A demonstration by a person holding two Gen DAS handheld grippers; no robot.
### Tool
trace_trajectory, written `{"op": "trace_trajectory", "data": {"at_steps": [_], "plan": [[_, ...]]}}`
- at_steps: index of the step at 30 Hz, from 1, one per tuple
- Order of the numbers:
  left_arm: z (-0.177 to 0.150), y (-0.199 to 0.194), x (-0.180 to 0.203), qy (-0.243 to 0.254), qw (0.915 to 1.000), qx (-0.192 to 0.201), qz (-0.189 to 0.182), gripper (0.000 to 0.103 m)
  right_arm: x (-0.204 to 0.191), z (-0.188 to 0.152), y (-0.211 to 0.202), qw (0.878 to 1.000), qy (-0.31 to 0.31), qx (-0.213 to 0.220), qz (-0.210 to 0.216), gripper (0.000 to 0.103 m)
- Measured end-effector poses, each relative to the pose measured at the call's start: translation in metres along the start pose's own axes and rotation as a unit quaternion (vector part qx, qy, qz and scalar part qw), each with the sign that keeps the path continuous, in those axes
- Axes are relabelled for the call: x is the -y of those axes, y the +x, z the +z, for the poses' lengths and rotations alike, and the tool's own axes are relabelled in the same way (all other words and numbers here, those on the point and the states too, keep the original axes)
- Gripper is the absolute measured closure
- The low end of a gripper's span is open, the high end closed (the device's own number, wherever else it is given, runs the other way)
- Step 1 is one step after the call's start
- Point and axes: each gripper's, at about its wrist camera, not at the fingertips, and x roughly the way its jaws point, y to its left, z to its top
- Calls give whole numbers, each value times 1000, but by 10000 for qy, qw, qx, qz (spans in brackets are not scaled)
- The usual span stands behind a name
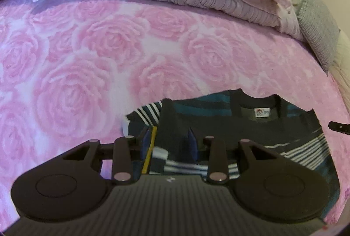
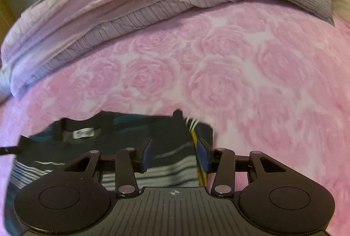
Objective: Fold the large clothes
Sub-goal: 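Release the hem onto the collar and press the fold with both grippers, then press the folded sweater flat with both open grippers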
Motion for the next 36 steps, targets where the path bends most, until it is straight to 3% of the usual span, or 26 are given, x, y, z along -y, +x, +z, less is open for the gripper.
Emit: {"op": "trace_trajectory", "data": {"at_steps": [7, 8, 9, 14, 17, 26, 30, 32, 33, 35, 36], "plan": [[5, 17, 8, 242, 9996, 60, 129, 76, 0, 12, 50, 9994, -276, -195, -13, 62], [5, 19, 9, 297, 9994, 63, 159, 89, -1, 12, 55, 9991, -379, -180, -4, 72], [4, 20, 10, 398, 9990, 104, 190, 99, -3, 11, 56, 9985, -537, -134, 25, 103], [1, -1, 13, 509, 9957, 749, 215, 100, -7, 10, 18, 9950, -669, 738, 3, 103], [5, -5, 17, 485, 9933, 983, 365, 100, -2, 15, 11, 9939, -531, 960, -117, 103], [20, 21, 21, 448, 9910, 1002, 765, 99, -3, 27, 37, 9938, -512, 940, -300, 103], [15, 46, 21, 586, 9897, 744, 1073, 97, -3, 24, 68, 9955, -578, 433, -615, 103], [13, 54, 21, 656, 9883, 657, 1207, 93, -6, 24, 80, 9946, -636, 22, -824, 97], [14, 52, 21, 601, 9886, 671, 1209, 85, -8, 25, 77, 9930, -651, 46, -981, 89], [17, 44, 18, 429, 9892, 638, 1246, 73, -12, 25, 60, 9924, -565, 203, -1073, 59], [17, 36, 17, 333, 9898, 648, 1226, 73, -14, 23, 49, 9928, -495, 288, -1048, 58]]}}
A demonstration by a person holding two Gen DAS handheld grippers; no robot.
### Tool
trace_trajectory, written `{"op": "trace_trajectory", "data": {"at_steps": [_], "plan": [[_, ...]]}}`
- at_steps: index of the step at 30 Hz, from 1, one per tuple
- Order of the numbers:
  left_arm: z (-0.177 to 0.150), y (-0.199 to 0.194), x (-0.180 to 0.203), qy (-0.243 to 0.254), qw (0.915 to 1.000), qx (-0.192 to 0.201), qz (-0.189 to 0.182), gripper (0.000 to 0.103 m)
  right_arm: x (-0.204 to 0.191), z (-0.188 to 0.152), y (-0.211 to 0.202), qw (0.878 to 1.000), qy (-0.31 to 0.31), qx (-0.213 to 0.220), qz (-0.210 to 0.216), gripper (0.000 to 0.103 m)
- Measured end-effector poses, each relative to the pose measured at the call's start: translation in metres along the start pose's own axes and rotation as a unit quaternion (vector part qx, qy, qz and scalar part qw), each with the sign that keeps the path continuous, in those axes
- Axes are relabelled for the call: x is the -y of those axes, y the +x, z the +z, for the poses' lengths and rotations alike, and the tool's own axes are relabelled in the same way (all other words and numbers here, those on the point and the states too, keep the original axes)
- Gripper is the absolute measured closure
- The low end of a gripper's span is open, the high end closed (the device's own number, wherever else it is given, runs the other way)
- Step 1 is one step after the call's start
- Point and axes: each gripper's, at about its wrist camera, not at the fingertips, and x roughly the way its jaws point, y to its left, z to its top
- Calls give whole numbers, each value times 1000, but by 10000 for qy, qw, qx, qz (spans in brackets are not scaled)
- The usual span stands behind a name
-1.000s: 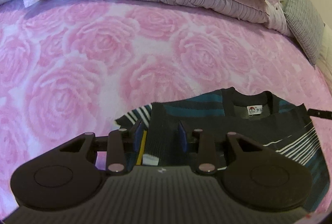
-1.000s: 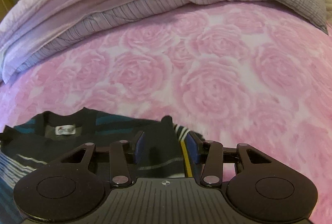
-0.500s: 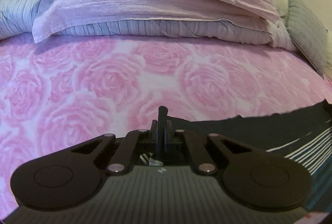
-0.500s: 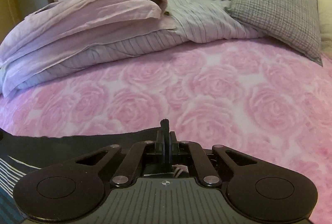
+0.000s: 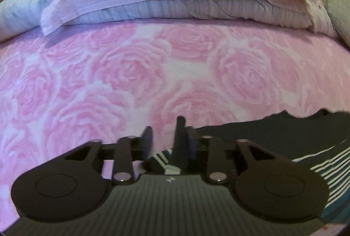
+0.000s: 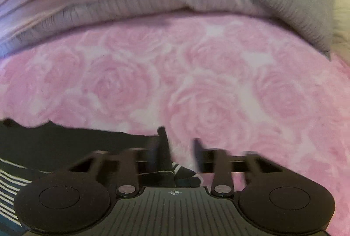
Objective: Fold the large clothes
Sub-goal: 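Press the folded sweater flat with both open grippers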
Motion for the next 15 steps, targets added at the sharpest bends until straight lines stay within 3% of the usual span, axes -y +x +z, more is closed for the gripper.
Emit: {"op": "trace_trajectory", "data": {"at_steps": [4, 10, 13, 15], "plan": [[-13, -48, 12, 164, 9998, 87, -1, 73, -18, -23, -52, 9991, -111, -24, 420, 58], [-80, -118, 53, 597, 9961, -118, -633, 73, -75, -98, -107, 9893, -1216, -234, 776, 58], [-121, -116, 49, 760, 9942, -538, -546, 73, -72, -135, -98, 9887, -1311, -440, 580, 57], [-140, -115, 38, 698, 9953, -369, -561, 74, -57, -143, -99, 9922, -974, -230, 749, 53]]}}
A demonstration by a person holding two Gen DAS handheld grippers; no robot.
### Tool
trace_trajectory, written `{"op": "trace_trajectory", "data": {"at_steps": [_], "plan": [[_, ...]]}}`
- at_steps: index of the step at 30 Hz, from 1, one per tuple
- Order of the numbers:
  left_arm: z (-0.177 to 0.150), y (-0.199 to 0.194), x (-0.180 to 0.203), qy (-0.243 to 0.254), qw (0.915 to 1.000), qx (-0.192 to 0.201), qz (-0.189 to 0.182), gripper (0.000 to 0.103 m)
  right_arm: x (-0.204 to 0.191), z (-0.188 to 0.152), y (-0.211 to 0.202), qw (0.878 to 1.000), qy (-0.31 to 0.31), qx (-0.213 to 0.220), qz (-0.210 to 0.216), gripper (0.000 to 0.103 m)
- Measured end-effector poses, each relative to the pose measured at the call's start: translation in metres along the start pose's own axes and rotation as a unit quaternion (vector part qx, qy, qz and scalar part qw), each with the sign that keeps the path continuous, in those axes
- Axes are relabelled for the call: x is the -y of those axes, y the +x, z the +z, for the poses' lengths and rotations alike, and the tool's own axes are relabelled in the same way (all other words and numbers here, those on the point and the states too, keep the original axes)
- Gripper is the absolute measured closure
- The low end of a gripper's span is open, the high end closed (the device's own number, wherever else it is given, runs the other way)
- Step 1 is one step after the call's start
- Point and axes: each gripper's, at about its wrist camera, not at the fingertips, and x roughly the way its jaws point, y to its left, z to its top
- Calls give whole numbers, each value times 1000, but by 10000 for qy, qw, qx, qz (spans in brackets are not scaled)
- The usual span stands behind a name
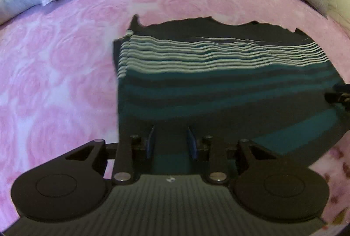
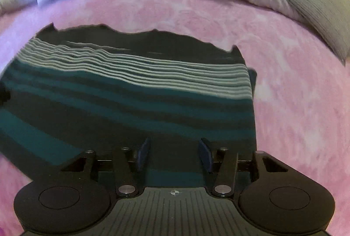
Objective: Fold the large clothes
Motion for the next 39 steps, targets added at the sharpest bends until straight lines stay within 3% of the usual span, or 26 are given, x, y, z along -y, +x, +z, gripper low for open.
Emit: {"op": "trace_trajectory", "data": {"at_steps": [4, 8, 13, 18, 24, 31, 39], "plan": [[10, -13, -4, -118, 9999, -27, 53, 78, -1, 14, -22, 9991, 35, -136, -410, 53], [6, -33, -10, -459, 9989, -60, 18, 79, -1, 1, -51, 9988, 284, -39, -403, 53], [-23, -25, -3, -356, 9985, -374, 180, 78, 5, -28, -19, 9932, 475, -773, -725, 53], [-14, -29, 3, -375, 9980, -371, 351, 78, 5, -8, -19, 9928, 448, -893, -660, 50], [-15, -97, 25, -802, 9939, -563, 510, 72, -2, -7, -90, 9951, 729, -664, -112, 49], [-32, -193, 87, -589, 9933, -866, 490, 64, -25, -20, -202, 9949, 581, -703, 427, 44], [-27, -286, 139, -373, 9973, -393, 490, 48, -30, -26, -289, 9961, 464, -380, 646, 42]]}}
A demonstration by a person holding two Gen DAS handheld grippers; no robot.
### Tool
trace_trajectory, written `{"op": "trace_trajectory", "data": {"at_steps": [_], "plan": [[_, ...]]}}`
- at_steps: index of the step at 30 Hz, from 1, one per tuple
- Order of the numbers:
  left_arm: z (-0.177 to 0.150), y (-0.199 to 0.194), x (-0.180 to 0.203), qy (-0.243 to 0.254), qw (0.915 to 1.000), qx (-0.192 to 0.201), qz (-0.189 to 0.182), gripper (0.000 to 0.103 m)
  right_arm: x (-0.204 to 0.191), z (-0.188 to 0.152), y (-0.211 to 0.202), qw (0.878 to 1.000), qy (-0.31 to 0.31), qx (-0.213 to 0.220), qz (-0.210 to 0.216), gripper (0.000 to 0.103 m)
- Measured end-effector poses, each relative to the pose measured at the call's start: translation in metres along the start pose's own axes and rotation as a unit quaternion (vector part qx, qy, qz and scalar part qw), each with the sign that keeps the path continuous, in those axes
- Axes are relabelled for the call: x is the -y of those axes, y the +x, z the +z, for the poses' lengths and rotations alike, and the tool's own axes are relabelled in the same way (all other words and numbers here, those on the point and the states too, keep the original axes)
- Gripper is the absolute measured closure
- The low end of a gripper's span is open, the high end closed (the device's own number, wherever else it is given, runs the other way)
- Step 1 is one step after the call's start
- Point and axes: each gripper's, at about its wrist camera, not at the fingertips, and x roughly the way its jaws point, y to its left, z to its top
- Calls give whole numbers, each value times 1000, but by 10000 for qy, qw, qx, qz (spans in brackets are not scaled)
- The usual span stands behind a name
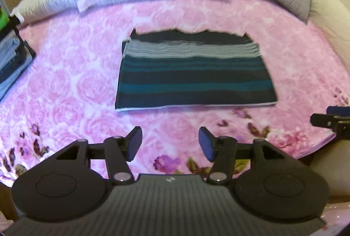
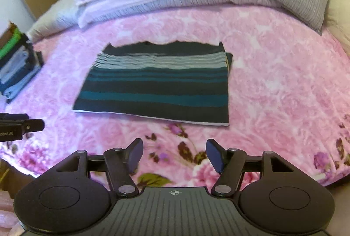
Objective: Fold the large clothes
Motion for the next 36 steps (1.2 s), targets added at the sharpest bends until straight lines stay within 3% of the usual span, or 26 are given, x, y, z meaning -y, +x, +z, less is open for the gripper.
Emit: {"op": "trace_trajectory", "data": {"at_steps": [6, 15, 24, 36], "plan": [[0, -47, 23, 121, 9997, 204, -46, 42, -7, -4, -41, 9999, -88, 93, 54, 41], [-4, -73, 42, 306, 9995, 91, -75, 39, -12, -7, -58, 9996, -191, -152, 156, 41], [9, -71, 38, 554, 9983, 6, -195, 38, -22, 2, -60, 9995, -216, -216, 27, 41], [50, -54, -5, 804, 9960, -50, -375, 36, -60, 34, -39, 9994, -71, -299, -143, 41]]}}
